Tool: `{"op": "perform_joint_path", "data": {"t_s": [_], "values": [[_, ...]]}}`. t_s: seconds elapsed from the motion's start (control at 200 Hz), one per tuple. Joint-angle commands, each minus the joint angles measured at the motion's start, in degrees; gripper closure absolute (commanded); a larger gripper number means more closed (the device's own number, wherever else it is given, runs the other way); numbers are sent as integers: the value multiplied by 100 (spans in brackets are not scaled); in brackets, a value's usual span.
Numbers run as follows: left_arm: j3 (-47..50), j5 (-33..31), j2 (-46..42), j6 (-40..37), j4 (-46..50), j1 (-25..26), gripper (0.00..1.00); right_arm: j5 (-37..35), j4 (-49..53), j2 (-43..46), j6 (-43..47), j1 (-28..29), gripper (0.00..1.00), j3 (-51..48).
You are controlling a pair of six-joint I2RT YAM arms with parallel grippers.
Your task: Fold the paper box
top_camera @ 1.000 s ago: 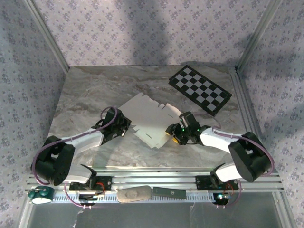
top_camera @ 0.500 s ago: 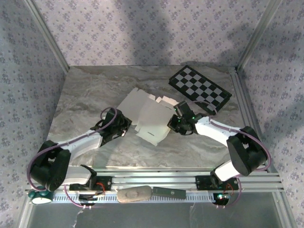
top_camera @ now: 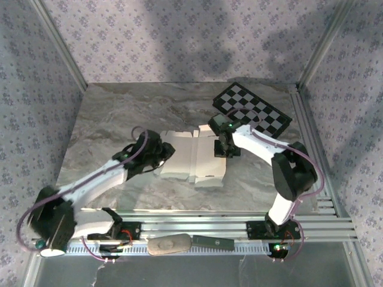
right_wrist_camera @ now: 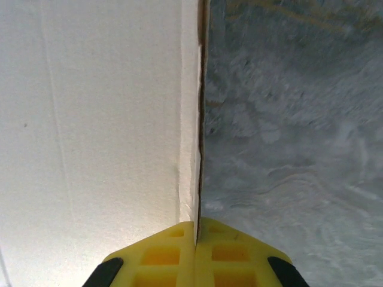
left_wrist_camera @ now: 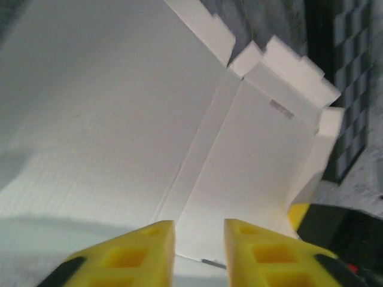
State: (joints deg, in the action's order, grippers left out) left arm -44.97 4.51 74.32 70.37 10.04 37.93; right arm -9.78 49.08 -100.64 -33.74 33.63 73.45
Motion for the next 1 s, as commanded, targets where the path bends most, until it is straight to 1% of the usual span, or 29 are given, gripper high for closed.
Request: {"op": "perform_joint_path", "data": {"t_s": [0.0,0.03,0.075,0.165,0.255,0.365,0.425,0.5,0.555,0.62,0.69,0.76,0.845,0.915,0.999], "values": [[-432,974,1066,-435,-747,-10,85,-877,971,-503,325,188,100,589],[-519,1034,1308,-440,-846,-18,88,-1039,1094,-638,293,241,100,721],[-583,1064,1573,-423,-991,-37,88,-1298,1260,-838,218,308,100,922],[-546,1088,1795,-388,-1329,-109,89,-1882,1638,-1291,78,484,100,1324],[-489,1078,1751,-368,-1444,-223,81,-2435,2003,-1719,-61,700,100,1746],[-364,1052,1502,-371,-1301,-507,71,-2986,2289,-2114,-183,978,100,2090],[-301,1092,1317,-421,-1234,-707,65,-3156,2208,-2109,-136,1074,100,2116],[-384,1191,1094,-671,-1041,-915,58,-3232,1803,-1814,159,1141,100,1946],[-685,1208,977,-1087,-602,-1049,57,-3232,1343,-1483,580,1186,100,1703],[-1203,1219,913,-1783,68,-1221,57,-3170,592,-985,1372,1217,100,1395],[-1848,1047,921,-2779,781,-1394,55,-3166,-47,-582,2294,1266,100,1176],[-2308,751,981,-3894,1176,-1472,54,-3248,-438,-378,3099,1295,100,1158],[-2516,350,992,-5038,1169,-1474,56,-3448,-964,-292,4059,1267,100,1175],[-2423,293,905,-5703,836,-1473,55,-3469,-1381,-287,4727,1197,100,1202],[-2208,418,780,-6341,328,-1460,51,-3046,-1770,-227,5230,1026,100,1246]]}}
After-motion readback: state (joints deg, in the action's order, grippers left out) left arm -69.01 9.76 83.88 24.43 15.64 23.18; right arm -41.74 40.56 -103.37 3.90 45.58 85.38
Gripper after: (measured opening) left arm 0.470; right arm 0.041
